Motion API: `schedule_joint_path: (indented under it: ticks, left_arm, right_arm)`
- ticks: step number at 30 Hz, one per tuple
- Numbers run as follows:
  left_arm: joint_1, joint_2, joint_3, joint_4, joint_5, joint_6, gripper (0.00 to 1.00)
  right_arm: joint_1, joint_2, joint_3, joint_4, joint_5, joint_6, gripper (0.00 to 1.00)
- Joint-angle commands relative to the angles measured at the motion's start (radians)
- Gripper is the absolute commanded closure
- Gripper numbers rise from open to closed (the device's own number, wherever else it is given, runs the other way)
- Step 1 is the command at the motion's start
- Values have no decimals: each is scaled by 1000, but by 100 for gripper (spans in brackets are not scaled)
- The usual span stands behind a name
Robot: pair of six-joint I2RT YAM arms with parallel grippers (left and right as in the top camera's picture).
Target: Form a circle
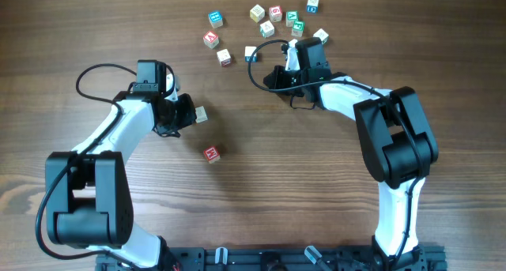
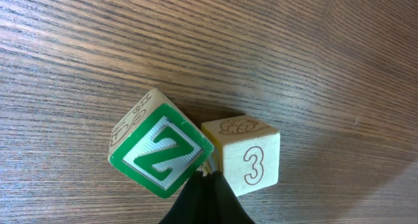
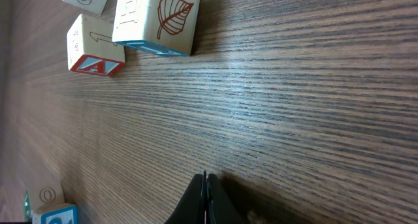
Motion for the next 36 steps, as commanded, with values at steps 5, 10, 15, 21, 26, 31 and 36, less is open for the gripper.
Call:
schedule_joint_path:
  ticks: [5, 10, 15, 21, 26, 31, 36]
  left_arm:
    - [-3, 11, -10, -27, 31, 9, 96]
    - [-3, -2, -8, -47, 34, 10, 96]
    - [-3, -85, -8, -65, 34, 10, 96]
    - [-2, -231, -8, -64, -98, 8, 96]
    - [26, -255, -8, -64, -362, -214, 96]
    - [81, -255, -8, -80, -317, -347, 96]
    - [86, -255, -8, -145, -304, -347, 96]
  right_arm:
    - [14, 42, -32, -35, 85, 3, 96]
    - [14, 42, -32, -35, 85, 3, 96]
    - [14, 42, -32, -36, 84, 3, 96]
    - [47, 42, -32, -24, -8, 36, 96]
    - [97, 42, -32, 43, -18, 33, 96]
    - [127, 42, -32, 71, -18, 70, 96]
    - [151, 42, -32, 47, -18, 87, 96]
